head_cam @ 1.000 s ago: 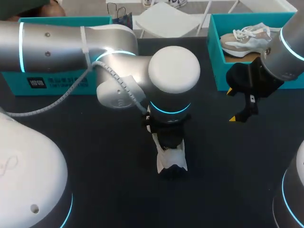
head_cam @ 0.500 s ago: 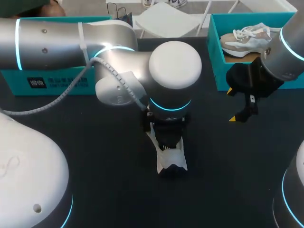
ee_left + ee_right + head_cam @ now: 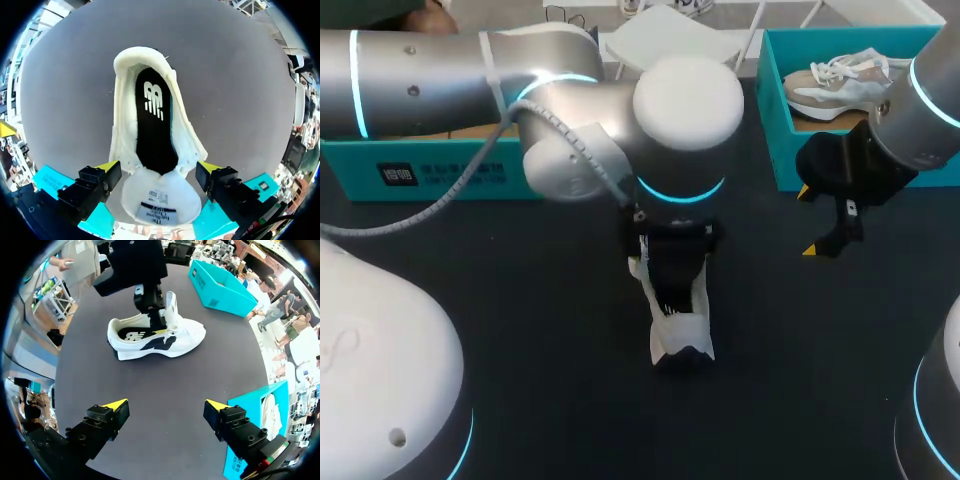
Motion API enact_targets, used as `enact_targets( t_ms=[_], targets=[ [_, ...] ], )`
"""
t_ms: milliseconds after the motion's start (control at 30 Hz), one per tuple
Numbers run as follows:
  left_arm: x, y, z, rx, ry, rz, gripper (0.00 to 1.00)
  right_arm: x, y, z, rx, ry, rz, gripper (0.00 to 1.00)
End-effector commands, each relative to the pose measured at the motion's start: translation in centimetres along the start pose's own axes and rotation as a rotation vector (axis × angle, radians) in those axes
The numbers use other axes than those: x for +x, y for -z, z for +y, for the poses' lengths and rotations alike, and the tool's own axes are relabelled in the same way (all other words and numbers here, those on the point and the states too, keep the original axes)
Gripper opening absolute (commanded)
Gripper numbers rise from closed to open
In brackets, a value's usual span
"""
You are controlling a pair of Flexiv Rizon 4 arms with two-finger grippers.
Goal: Take the shoe out of the shoebox, open the shoe tongue, remove and reinsert the insole, then place the shoe into the shoebox
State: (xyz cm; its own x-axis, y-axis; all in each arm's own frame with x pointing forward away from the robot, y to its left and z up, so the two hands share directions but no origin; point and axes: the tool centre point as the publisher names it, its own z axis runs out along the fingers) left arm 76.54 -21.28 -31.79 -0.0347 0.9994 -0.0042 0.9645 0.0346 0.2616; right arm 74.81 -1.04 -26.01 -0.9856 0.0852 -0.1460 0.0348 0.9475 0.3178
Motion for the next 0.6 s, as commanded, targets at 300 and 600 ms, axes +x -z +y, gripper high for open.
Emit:
enact_targets(
  t_ms=[300,600],
  targets=[
    [2.3,4.2,2.9,0.028,-0.059,-0.026,1.0,0.0,-0.2,0.1,0.002,0.0,0.0,1.0],
    [2.2,2.4,6.0,0.017,-0.04,-0.012,0.85,0.0,-0.2,0.1,0.002,0.0,0.0,1.0]
  ],
)
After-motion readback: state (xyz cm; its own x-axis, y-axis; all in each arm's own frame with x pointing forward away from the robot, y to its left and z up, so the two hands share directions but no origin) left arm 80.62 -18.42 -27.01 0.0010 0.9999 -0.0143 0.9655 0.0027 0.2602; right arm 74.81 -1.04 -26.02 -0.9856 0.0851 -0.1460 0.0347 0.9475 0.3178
